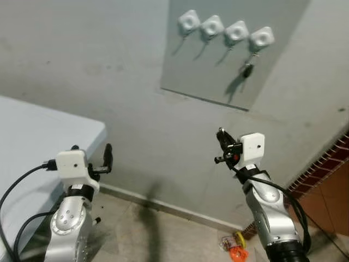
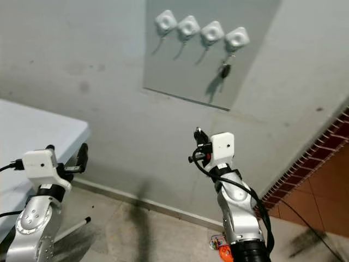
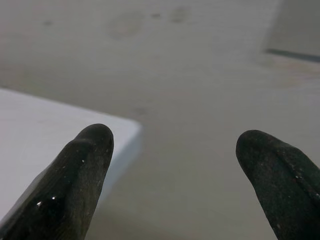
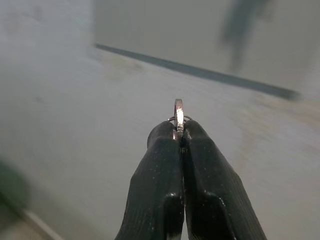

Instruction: Hang keys on a hook

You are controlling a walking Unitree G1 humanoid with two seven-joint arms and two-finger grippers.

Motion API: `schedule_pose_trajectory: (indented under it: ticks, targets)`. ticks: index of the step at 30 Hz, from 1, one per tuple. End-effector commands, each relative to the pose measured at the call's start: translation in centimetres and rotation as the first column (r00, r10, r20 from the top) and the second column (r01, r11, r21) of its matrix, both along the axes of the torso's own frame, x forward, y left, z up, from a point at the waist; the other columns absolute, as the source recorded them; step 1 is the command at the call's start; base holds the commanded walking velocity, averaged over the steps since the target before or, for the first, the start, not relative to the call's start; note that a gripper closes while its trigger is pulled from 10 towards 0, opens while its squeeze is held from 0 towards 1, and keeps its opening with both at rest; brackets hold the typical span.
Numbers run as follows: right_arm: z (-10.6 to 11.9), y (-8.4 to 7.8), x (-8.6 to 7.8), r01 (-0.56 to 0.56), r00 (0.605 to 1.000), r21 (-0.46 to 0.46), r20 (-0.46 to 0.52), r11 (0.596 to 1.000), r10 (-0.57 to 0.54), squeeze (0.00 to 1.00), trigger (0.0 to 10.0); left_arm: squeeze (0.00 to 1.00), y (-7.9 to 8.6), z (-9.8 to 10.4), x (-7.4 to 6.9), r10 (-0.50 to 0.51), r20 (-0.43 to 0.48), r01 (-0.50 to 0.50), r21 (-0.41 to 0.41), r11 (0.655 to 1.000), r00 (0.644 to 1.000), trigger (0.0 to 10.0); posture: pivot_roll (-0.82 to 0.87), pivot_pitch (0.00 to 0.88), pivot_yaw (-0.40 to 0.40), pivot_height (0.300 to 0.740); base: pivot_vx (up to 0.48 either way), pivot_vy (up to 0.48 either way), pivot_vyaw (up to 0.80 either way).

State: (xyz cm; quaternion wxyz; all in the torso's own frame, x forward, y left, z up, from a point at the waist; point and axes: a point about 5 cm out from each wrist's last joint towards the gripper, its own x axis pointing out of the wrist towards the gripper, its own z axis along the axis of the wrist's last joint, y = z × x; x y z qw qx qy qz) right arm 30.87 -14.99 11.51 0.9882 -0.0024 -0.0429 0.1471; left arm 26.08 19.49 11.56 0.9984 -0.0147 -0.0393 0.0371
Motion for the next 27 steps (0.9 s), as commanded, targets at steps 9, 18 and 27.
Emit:
schedule_pose_trajectory:
  ticks: [9,18,27]
  targets:
    - [0.26,-0.63,0.56,0.065,0.997,0.018,-0.035,0.998,-0.064,0.0,10.0,0.0,-0.44,-0.35,-0.12,-0.007,-0.029,0.007,0.017,1.0,1.0,10.0,0.01,0.059,-0.07,0.74,0.0,0.0,0.0]
    - [-0.02,-0.59,0.84,0.082,0.992,0.037,-0.096,0.996,-0.078,0.0,10.0,0.0,-0.41,-0.18,-0.26,-0.01,-0.015,0.011,0.046,0.999,1.0,10.0,0.01,0.071,-0.072,0.74,0.0,0.0,0.0]
    - [0.5,-0.31,0.52,0.044,0.999,0.015,-0.031,0.999,-0.043,0.0,10.0,0.0,-0.29,-0.09,-0.24,0.0,-0.008,0.0,0.017,1.0,1.0,10.0,0.01,0.078,-0.062,0.74,0.0,0.0,0.0]
